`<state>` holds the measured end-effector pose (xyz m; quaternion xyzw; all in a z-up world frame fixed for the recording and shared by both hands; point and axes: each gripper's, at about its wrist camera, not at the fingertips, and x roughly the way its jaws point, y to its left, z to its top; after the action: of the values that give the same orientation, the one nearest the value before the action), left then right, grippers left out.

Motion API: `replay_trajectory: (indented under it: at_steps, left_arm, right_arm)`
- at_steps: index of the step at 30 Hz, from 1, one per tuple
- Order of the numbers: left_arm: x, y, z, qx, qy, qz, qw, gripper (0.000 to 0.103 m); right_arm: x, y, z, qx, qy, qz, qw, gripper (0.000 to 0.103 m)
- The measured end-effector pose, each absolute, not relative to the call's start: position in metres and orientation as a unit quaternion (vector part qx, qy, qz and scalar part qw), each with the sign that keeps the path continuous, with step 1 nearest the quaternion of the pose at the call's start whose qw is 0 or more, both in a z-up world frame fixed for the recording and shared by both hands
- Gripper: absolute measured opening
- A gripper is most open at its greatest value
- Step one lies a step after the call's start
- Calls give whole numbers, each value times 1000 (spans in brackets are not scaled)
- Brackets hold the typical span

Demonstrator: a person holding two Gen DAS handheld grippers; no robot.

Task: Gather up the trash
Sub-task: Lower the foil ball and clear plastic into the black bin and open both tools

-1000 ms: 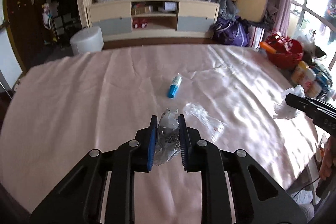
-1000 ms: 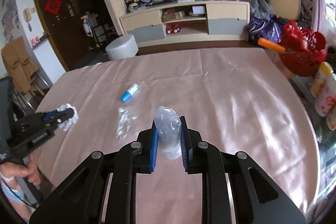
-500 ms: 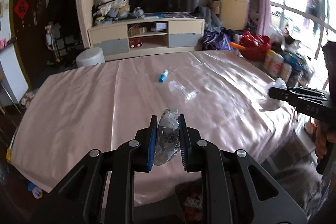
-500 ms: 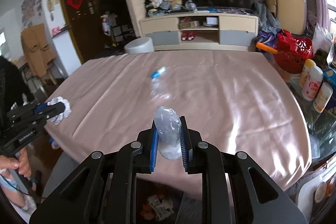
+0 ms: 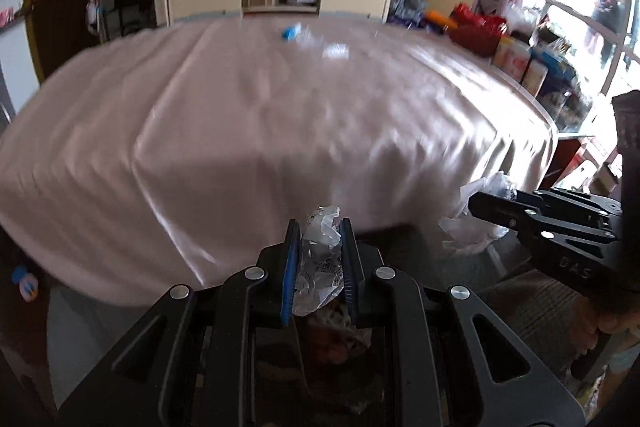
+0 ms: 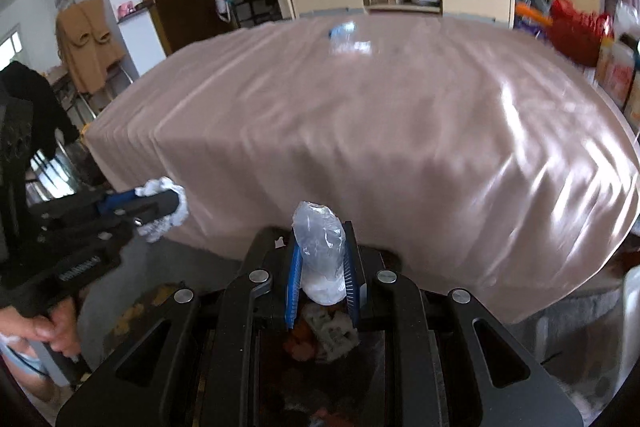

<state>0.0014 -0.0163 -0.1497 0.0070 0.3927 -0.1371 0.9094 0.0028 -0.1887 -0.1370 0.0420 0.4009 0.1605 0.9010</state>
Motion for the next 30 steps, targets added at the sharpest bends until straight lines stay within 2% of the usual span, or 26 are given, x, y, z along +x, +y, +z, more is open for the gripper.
replay_trajectory:
  at_steps: [5, 16, 30]
  left_arm:
    - [5, -24, -186, 19, 422, -136, 896, 19]
    - [6, -41, -241, 34, 488, -164, 857, 19]
    - [4, -51, -257, 44, 506, -176, 843, 24]
  right_arm:
    - [1, -189, -173, 68, 427, 163, 887, 20]
    - [-1, -213, -193, 116, 457, 147, 869, 22]
    - [5, -209, -194, 123, 465, 154, 863, 24]
